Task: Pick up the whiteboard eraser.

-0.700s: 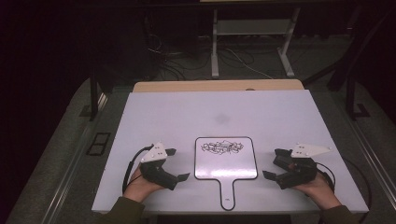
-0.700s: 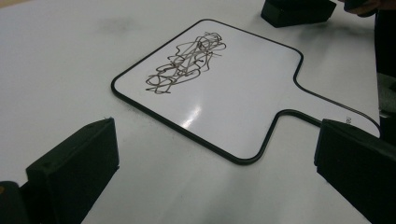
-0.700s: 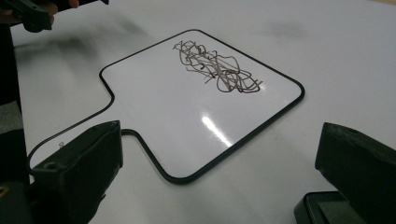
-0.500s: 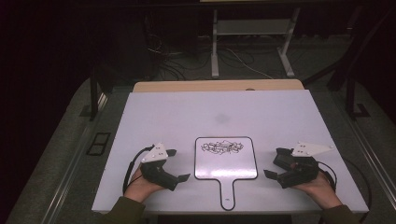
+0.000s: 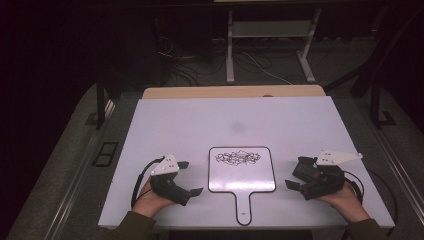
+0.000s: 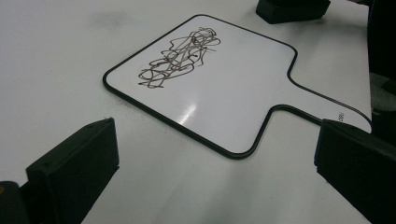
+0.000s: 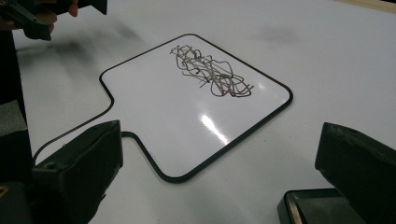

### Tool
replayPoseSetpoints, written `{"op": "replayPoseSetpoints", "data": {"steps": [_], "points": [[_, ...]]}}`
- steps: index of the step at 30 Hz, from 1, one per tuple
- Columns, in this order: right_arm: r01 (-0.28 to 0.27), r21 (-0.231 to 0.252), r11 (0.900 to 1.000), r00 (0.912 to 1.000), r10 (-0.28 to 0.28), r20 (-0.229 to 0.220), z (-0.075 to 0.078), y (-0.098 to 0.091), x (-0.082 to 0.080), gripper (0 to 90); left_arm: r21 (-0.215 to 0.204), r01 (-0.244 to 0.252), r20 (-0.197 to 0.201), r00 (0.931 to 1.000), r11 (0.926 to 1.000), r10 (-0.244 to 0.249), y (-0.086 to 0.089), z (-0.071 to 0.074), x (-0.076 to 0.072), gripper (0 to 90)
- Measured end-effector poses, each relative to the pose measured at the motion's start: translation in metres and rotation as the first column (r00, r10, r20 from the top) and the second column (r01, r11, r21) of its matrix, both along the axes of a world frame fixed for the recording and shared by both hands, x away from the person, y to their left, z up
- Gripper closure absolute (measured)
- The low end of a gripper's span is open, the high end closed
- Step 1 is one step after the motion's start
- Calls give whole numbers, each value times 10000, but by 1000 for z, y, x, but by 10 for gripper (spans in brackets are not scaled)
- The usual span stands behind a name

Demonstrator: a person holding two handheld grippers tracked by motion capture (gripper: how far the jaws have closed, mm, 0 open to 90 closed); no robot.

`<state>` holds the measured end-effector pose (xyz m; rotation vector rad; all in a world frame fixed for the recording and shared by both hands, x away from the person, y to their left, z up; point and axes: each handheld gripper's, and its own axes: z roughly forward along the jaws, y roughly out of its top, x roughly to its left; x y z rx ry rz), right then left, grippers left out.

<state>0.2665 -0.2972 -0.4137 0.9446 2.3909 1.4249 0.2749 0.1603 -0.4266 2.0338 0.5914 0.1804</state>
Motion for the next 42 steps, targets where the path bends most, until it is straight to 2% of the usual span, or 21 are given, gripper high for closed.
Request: {"op": "replayPoseSetpoints", "data": {"steps": [13,15,29,42], "points": [[85,145,9999,9999,-86,86,9,-9,6,0,76,70,-4,10000,9999,-70,-1,-1,-2,0],[113,164,9998,9999,-115,120,11,-11,9,0,-12,44,-19,10000,10000,-44,-2,-1,-2,0],[-6,-52,10000,9999,7,119,15,-17,23,0,-146,-16,-23,10000,9999,16,0,-1,-1,0],[154,-180,9997,9999,-153,44,19,-27,36,0,-155,44,-53,10000,9999,-44,0,-1,-1,0]]}}
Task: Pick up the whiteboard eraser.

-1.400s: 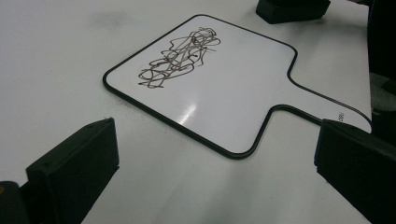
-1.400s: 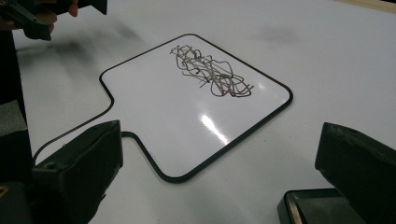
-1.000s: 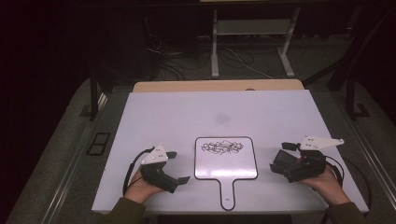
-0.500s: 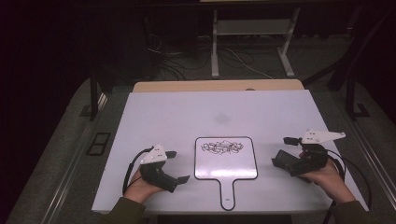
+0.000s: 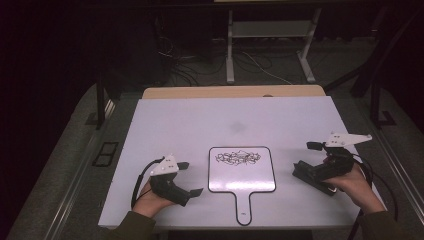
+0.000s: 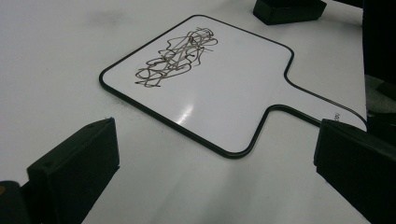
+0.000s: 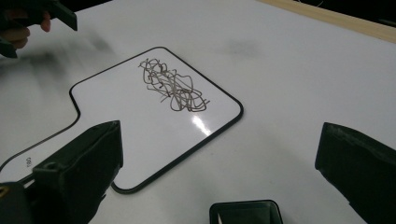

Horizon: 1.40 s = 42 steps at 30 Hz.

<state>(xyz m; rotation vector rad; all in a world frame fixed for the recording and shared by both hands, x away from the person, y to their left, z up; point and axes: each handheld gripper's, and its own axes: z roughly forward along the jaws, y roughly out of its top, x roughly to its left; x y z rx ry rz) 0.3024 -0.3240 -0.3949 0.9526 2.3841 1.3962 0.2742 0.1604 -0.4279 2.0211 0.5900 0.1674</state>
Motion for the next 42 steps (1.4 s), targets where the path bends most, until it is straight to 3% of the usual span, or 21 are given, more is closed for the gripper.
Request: {"op": "replayPoseSetpoints", "data": {"steps": [22,28,32,35,42], "points": [[199,-1248,9920,9993,-237,-288,-4,-15,-1,0,-14,-118,14,9999,9999,118,4,-1,2,0],[120,-2235,9746,9984,-242,-519,-10,-17,-2,0,103,-97,-18,10000,9999,97,4,-2,2,0],[105,-2540,9671,9973,-286,-676,-13,-17,-2,0,122,-102,-18,9999,9999,102,4,-2,1,0],[11,-3041,9526,9959,-287,-863,-18,-18,-2,0,124,-119,-37,9999,9999,120,4,-2,2,0],[-255,-3480,9371,9900,-246,-1387,-25,-18,-2,0,122,-107,-48,9999,9999,107,4,-2,2,0]]}}
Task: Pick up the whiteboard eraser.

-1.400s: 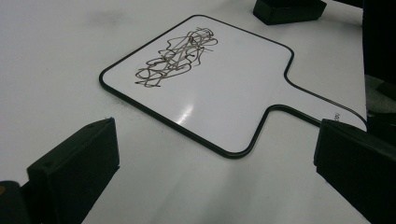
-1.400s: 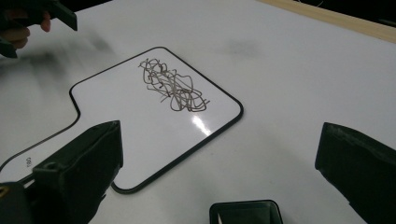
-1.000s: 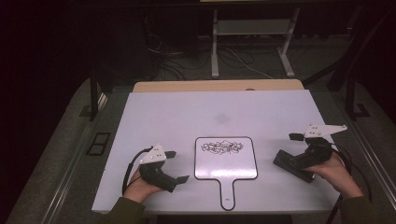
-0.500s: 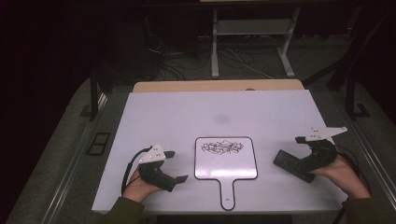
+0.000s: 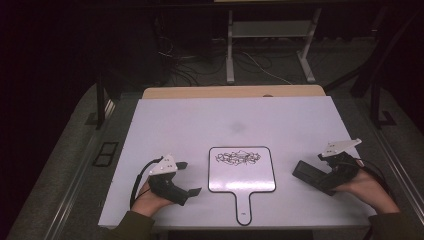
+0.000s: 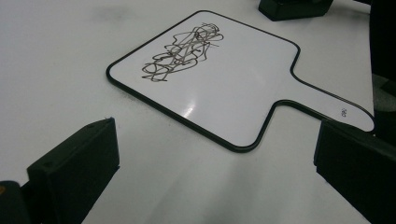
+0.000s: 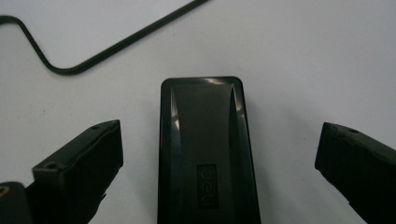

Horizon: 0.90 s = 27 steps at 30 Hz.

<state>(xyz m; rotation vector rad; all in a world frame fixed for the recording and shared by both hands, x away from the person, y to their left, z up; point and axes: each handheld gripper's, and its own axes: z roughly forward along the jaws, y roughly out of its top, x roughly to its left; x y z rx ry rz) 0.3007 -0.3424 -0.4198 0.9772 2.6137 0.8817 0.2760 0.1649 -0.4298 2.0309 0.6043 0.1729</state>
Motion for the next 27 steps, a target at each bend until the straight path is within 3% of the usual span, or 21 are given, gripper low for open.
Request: {"op": "replayPoseSetpoints", "data": {"steps": [2,10,12,18,27], "points": [[-90,-81,9999,10000,90,-42,-1,0,-1,50,-16,0,3,10000,10000,0,0,0,0,0],[-82,-277,9996,9994,73,-324,-5,-1,-2,72,-26,11,32,10000,10000,-11,0,0,0,0],[-114,-360,9993,9992,101,-374,-6,-1,-3,130,-25,14,31,10000,10000,-14,0,0,0,0],[-77,-532,9986,9993,57,-371,-8,-1,-3,136,-28,14,25,10000,10000,-13,0,0,0,0],[-222,-686,9974,9983,184,-556,-12,-2,-3,251,-10,17,13,10000,10000,-17,0,0,0,0]]}}
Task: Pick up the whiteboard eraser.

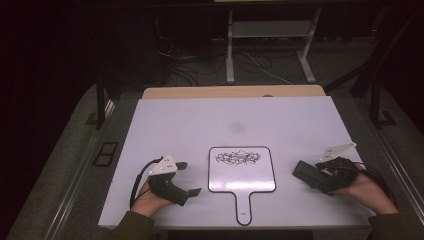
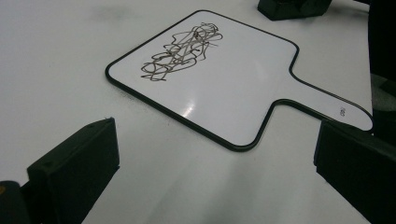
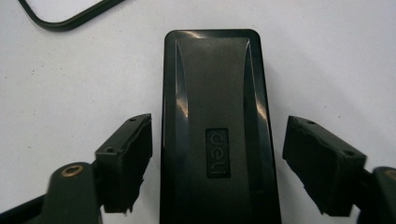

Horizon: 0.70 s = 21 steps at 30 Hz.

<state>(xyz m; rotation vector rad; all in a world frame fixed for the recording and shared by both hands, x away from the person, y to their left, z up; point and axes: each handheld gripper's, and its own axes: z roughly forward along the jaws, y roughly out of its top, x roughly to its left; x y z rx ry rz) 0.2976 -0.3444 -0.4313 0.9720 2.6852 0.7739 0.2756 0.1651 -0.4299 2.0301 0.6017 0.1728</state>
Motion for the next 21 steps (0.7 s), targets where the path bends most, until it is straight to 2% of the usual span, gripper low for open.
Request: {"op": "replayPoseSetpoints", "data": {"steps": [16,21], "points": [[-124,-129,9998,9998,122,-163,0,1,-1,372,29,17,1,10000,10000,-17,0,0,0,0],[-177,-239,9996,9998,175,-85,0,2,-1,377,36,21,-8,10000,10000,-21,0,0,0,0]]}}
